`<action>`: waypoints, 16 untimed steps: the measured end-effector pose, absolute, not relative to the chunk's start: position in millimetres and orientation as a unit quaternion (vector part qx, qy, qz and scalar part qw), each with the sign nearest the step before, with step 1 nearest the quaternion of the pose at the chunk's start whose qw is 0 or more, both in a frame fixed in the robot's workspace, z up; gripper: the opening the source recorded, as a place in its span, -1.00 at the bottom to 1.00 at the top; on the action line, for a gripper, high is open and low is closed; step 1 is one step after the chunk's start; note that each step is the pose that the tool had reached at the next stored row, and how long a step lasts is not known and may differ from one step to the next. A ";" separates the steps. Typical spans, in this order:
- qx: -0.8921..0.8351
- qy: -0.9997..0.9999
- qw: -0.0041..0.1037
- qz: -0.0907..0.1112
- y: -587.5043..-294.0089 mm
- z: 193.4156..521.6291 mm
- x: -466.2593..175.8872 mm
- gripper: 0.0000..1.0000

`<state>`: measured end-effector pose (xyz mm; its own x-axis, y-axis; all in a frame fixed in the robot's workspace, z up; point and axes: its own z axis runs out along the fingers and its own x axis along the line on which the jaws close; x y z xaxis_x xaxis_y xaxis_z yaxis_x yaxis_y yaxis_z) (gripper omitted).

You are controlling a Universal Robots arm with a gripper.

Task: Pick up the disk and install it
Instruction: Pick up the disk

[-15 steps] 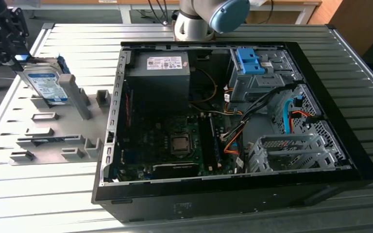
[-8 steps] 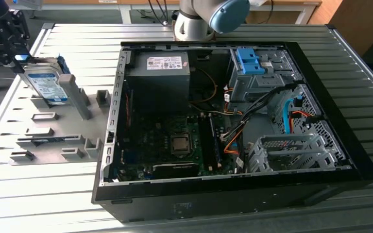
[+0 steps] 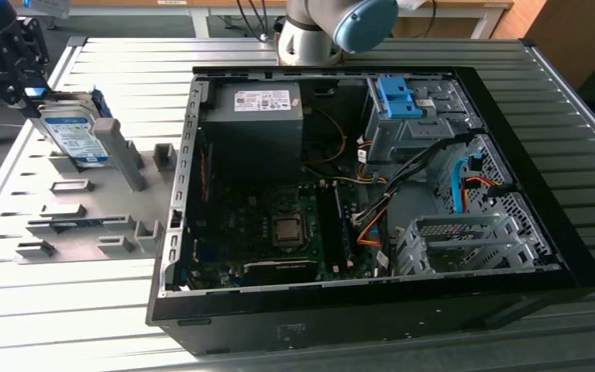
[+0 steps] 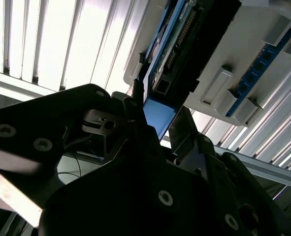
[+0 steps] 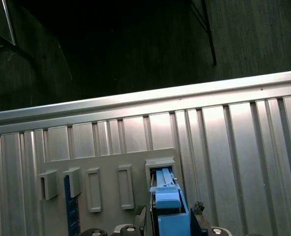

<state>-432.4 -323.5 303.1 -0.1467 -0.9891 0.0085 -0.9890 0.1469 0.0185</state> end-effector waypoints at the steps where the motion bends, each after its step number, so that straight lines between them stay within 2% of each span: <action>1: 0.653 -0.757 0.009 -0.004 -323.5 303.1 -432.4 -0.05; 16: 0.665 -0.747 0.009 -0.004 -323.4 297.2 -433.8 -0.05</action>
<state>-433.8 -323.4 297.2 -0.1164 -0.9932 0.0079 -0.9930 0.1166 0.0184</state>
